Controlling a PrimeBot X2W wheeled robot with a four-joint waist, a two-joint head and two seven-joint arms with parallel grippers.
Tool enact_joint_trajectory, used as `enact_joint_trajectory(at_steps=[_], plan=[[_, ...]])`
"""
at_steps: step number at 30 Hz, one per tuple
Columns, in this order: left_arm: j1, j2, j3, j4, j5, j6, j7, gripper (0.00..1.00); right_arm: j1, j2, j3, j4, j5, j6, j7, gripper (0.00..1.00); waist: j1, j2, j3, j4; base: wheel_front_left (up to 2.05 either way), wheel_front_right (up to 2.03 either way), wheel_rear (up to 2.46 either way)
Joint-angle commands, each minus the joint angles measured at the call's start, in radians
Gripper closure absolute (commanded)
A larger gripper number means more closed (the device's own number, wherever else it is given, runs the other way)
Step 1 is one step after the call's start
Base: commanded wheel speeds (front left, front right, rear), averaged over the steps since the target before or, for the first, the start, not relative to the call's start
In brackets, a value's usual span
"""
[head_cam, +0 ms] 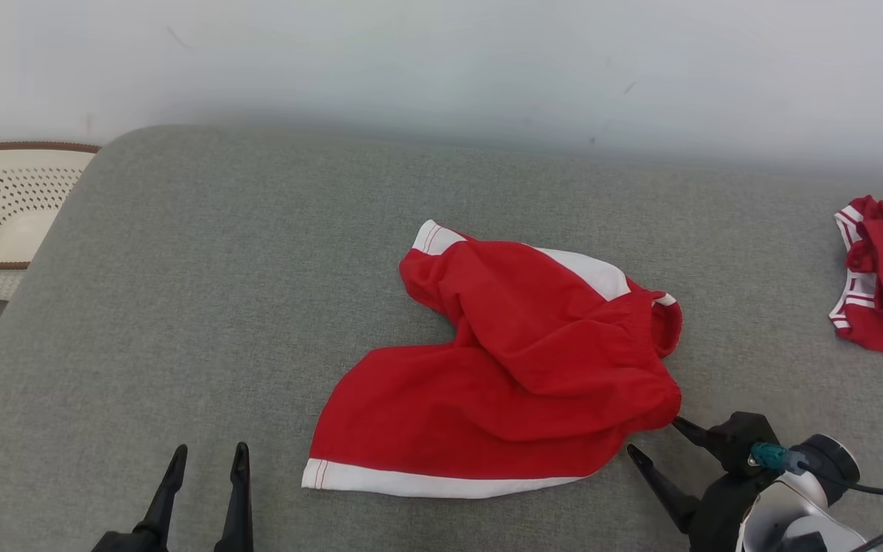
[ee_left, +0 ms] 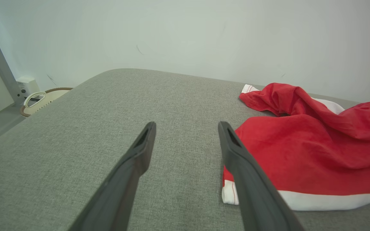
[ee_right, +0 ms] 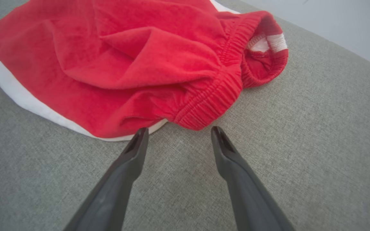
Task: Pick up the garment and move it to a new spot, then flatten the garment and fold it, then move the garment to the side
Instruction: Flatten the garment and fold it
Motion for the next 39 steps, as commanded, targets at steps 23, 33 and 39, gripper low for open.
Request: enact_joint_trajectory(at_steps=[23, 33, 39], plan=[[0.048, 0.000, 0.028, 0.008, 0.010, -0.002, -0.006, 0.00, -0.100, -0.073, 0.249, -0.081, 0.286, -0.001, 0.017, 1.00, 0.0000, -0.0001, -0.044, -0.026, 0.00, 0.00, 0.00], [0.043, 0.000, 0.034, 0.002, 0.001, -0.002, -0.006, 0.00, -0.039, -0.258, 0.246, -0.346, 0.440, -0.001, 0.240, 1.00, 0.0000, -0.0001, -0.032, -0.066, 0.00, 0.00, 0.00], [0.036, 0.000, 0.029, 0.004, -0.011, 0.003, -0.006, 0.00, 0.020, -0.280, 0.170, -0.419, 0.480, -0.001, 0.307, 1.00, 0.0000, -0.0001, -0.021, -0.072, 0.00, 0.00, 0.00]])
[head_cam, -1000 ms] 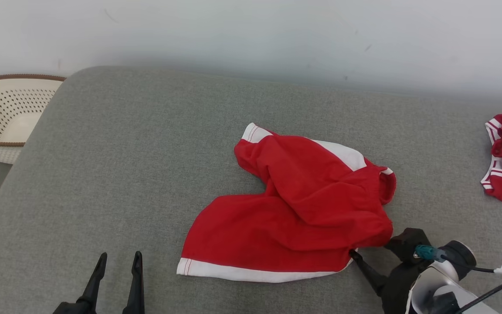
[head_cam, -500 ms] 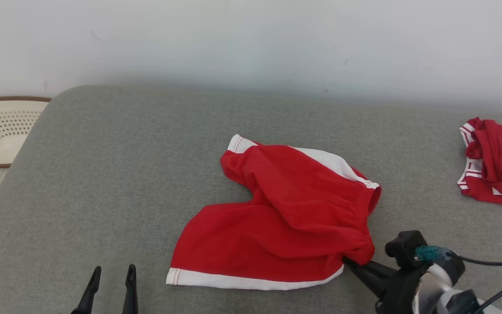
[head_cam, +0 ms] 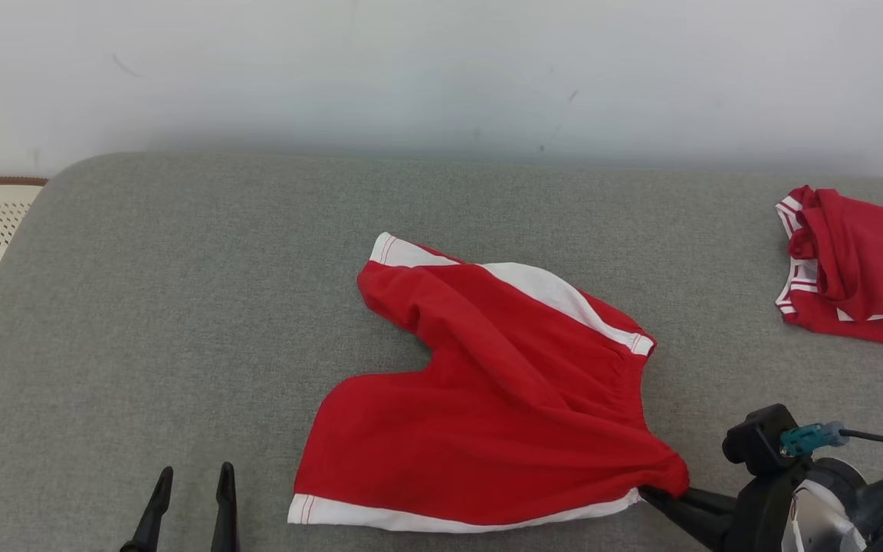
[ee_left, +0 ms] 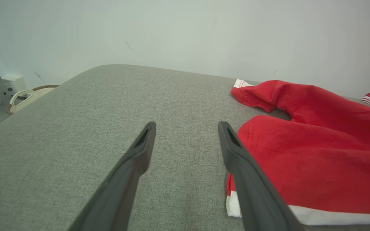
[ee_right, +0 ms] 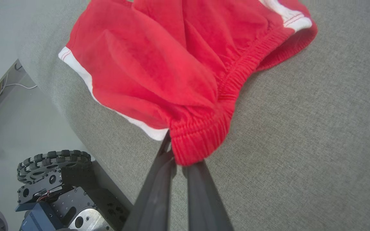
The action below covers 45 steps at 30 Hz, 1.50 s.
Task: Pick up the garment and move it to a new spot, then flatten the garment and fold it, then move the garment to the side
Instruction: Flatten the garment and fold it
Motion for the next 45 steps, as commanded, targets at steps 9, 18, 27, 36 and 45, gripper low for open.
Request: enact_joint_trajectory(at_steps=[9, 18, 27, 36, 45], plan=[[-0.016, 0.000, -0.008, 0.010, -0.005, -0.003, -0.006, 0.00, -0.007, 0.107, -0.074, 0.103, -0.078, 0.000, -0.062, 1.00, 0.0000, 0.0000, 0.004, 0.025, 0.00, 0.00, 0.00], [-0.021, 0.000, -0.018, 0.016, 0.004, -0.004, -0.006, 0.00, -0.057, 0.203, -0.047, 0.310, -0.108, 0.000, -0.076, 1.00, 0.0000, 0.0000, -0.008, 0.067, 0.00, 0.00, 0.00], [0.006, 0.000, -0.003, 0.010, 0.005, -0.001, -0.006, 0.00, -0.007, 0.158, -0.048, 0.312, -0.090, 0.000, -0.160, 0.00, 0.0000, 0.0000, -0.023, 0.056, 0.00, 0.00, 0.00], [0.014, 0.000, 0.007, -0.006, -0.004, 0.006, -0.006, 0.00, 0.111, 0.118, -0.143, 0.202, -0.079, 0.000, -0.186, 0.00, 0.0000, 0.0000, -0.012, 0.002, 0.00, 0.00, 0.00], [0.000, 0.000, 0.015, -0.018, 0.004, -0.001, -0.006, 0.00, 0.204, 0.135, -0.276, 0.120, -0.096, 0.000, -0.236, 0.00, 0.0000, 0.0000, 0.002, -0.012, 0.00, 0.00, 0.00]])
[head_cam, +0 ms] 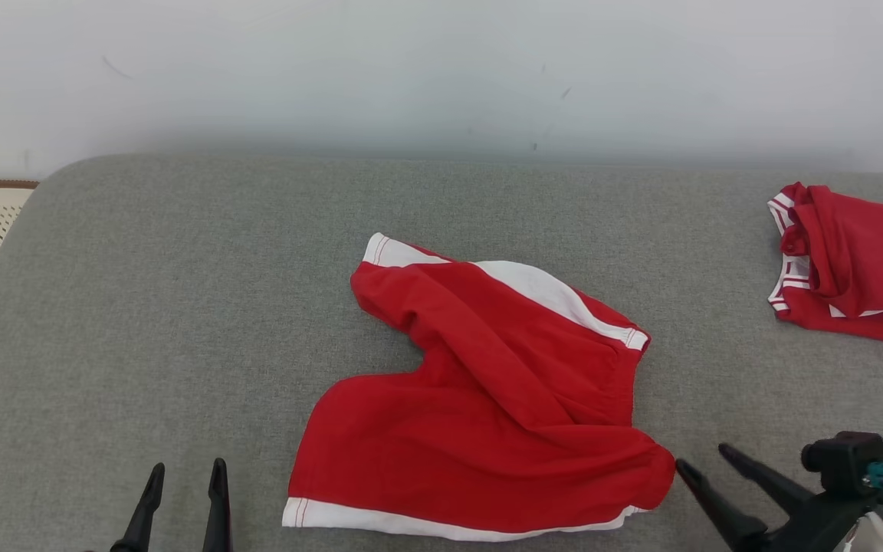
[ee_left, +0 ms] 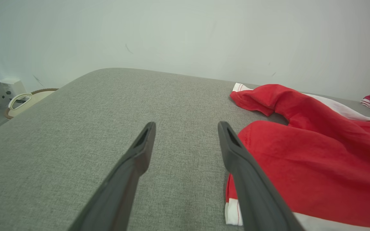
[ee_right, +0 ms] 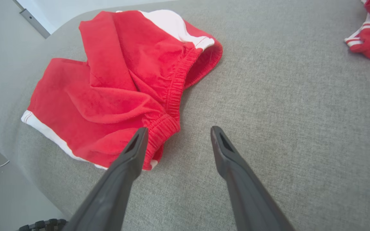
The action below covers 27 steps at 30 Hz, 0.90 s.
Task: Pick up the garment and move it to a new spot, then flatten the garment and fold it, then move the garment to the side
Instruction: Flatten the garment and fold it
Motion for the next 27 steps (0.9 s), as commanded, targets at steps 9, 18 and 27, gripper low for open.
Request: enact_joint_trajectory(at_steps=[9, 18, 27], plan=[[0.022, 0.000, 0.023, -0.031, 0.015, 0.006, -0.006, 0.00, 0.055, 0.146, -0.211, 0.039, -0.206, 0.000, -0.223, 0.00, 0.0000, -0.0001, -0.006, 0.001, 0.00, 0.00, 0.00], [0.039, 0.000, 0.030, -0.056, 0.028, 0.015, -0.006, 0.00, 0.089, 0.361, -0.421, 0.084, -0.457, 0.000, -0.309, 0.00, 0.0000, -0.0001, -0.026, -0.015, 0.00, 0.00, 0.00], [0.047, 0.000, 0.040, -0.064, 0.044, 0.012, -0.006, 0.00, 0.105, 0.538, -0.558, 0.084, -0.617, 0.000, -0.324, 0.00, 0.0000, -0.0001, -0.049, -0.045, 0.00, 0.00, 0.00]])
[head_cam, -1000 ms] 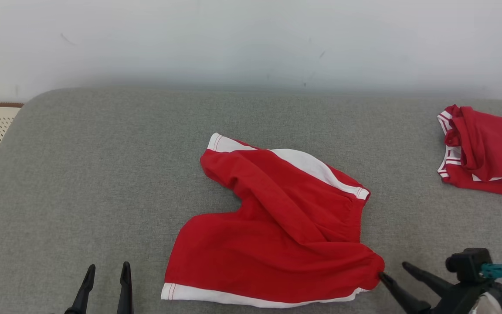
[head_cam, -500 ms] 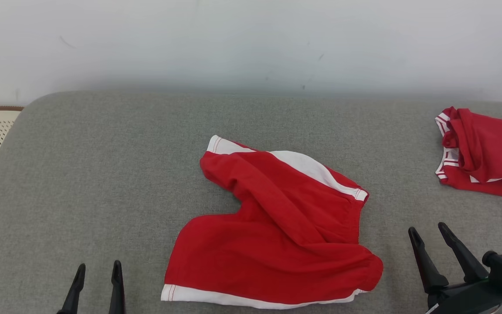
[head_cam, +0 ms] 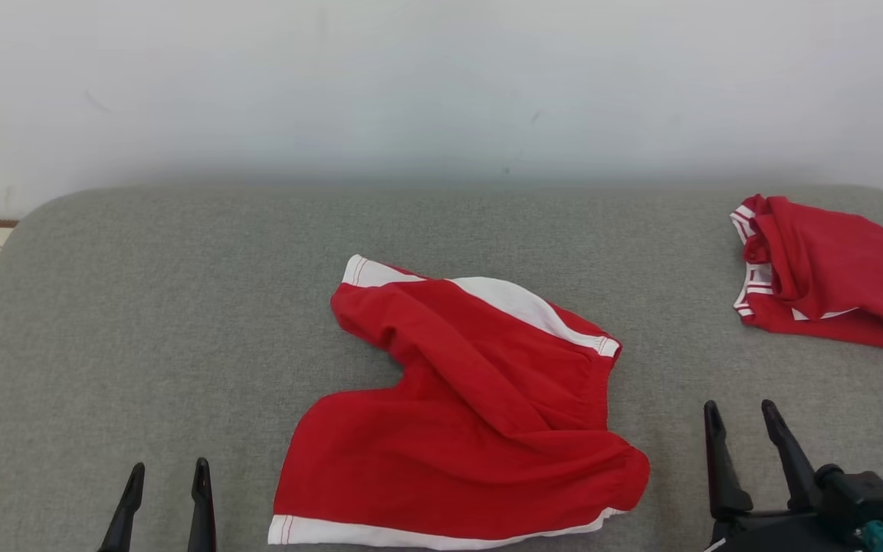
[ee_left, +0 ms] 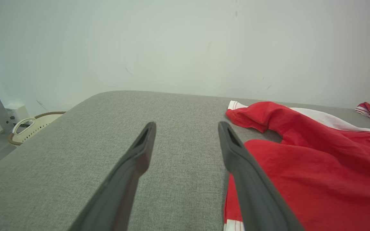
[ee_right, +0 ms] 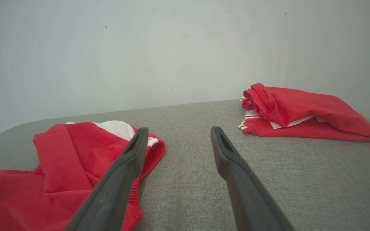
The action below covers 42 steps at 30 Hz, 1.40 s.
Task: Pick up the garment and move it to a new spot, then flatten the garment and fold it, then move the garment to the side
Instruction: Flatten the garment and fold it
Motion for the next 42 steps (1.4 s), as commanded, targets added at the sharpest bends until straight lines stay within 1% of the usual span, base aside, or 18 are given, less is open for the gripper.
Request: enact_joint_trajectory(at_steps=[1, 3, 9, 18, 26, 42], plan=[[0.021, 0.001, 0.004, 0.000, 0.003, 0.000, -0.006, 0.00, 0.015, 0.003, -0.001, 0.000, -0.010, 0.000, -0.004, 0.00, 0.0000, 0.0000, -0.008, -0.009, 0.00, 0.00, 0.00], [0.022, 0.003, 0.002, 0.003, 0.013, -0.004, -0.006, 0.00, 0.015, 0.019, 0.000, -0.001, -0.038, 0.000, -0.005, 0.00, 0.0000, 0.0000, -0.012, -0.019, 0.00, 0.00, 0.00], [0.014, 0.006, 0.003, 0.012, 0.026, -0.010, -0.006, 0.00, 0.031, 0.049, 0.000, -0.014, -0.069, 0.000, -0.005, 0.00, 0.0000, 0.0000, -0.018, -0.052, 0.00, 0.00, 0.00], [0.010, 0.007, -0.003, 0.025, 0.035, -0.020, -0.006, 0.00, 0.030, 0.061, 0.004, -0.019, -0.079, 0.000, -0.004, 0.00, 0.0000, 0.0000, -0.016, -0.078, 0.00, 0.00, 0.00], [0.008, 0.022, -0.011, 0.040, 0.056, -0.013, -0.006, 0.00, 0.025, 0.051, 0.025, -0.019, -0.089, 0.000, -0.004, 0.00, 0.0000, 0.0000, -0.019, -0.073, 0.00, 0.00, 0.00], [0.018, 0.021, -0.015, 0.040, 0.047, -0.003, -0.006, 0.00, 0.017, 0.037, 0.037, -0.015, -0.079, 0.000, -0.004, 0.00, 0.0000, 0.0000, -0.021, -0.053, 0.00, 0.00, 0.00]])
